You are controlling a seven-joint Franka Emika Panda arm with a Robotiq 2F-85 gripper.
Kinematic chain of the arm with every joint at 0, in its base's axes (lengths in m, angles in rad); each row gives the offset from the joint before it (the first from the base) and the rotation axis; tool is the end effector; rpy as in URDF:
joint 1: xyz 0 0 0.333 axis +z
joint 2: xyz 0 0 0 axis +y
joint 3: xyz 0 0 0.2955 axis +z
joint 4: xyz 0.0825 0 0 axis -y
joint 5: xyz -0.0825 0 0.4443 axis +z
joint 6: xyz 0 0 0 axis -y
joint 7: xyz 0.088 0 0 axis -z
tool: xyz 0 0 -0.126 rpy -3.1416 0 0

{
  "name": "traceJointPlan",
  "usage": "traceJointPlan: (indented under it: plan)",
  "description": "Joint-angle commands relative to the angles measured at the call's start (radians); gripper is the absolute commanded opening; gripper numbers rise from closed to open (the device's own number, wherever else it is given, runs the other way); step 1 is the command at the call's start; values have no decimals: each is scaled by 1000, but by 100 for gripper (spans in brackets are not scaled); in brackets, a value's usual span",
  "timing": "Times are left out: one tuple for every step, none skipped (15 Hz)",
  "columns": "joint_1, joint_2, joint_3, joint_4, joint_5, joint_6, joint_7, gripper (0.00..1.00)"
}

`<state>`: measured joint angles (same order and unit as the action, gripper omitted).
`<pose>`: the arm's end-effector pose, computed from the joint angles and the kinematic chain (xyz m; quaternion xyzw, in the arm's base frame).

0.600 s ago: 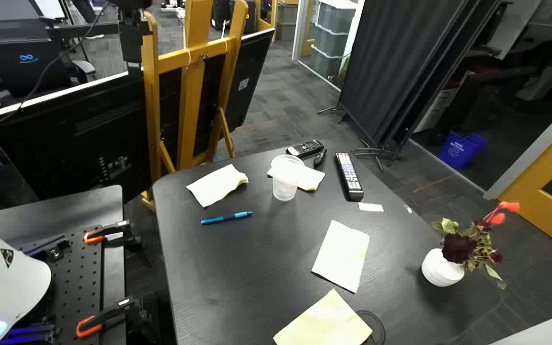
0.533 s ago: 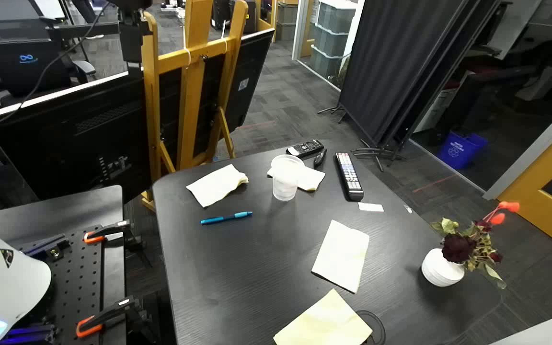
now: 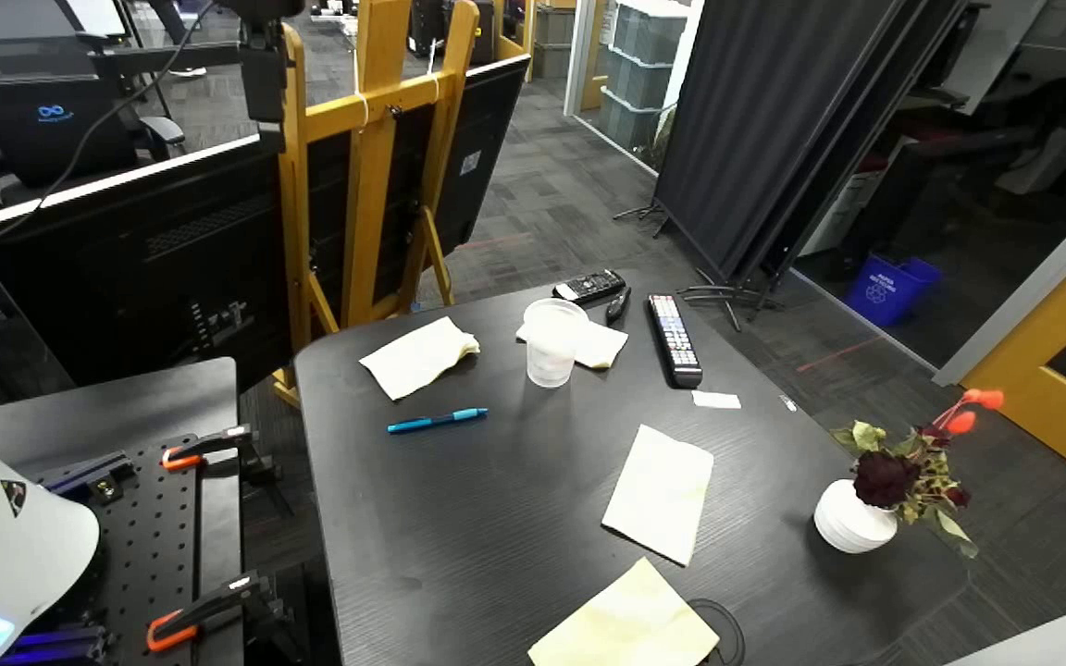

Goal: Move the cup slightly backward and to the right

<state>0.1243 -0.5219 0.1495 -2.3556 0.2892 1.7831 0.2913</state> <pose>0.4333 0.1535 0.4636 -0.9929 0.0537 0.0529 0.0923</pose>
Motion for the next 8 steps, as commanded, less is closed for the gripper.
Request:
traceJointPlan:
  plan:
    - [-57, 63, 21, 24, -33, 117, 80, 100]
    - [-71, 84, 22, 28, -49, 156, 106, 100]
    - [-86, 110, 22, 30, -68, 200, 131, 100]
    - [-96, 136, 19, 36, -88, 225, 151, 100]
    - [-111, 168, 22, 40, -112, 266, 183, 100]
    - [-120, 194, 21, 44, -130, 298, 210, 100]
    - [-131, 227, 22, 49, -155, 337, 243, 100]
    - [-136, 252, 19, 48, -175, 371, 267, 100]
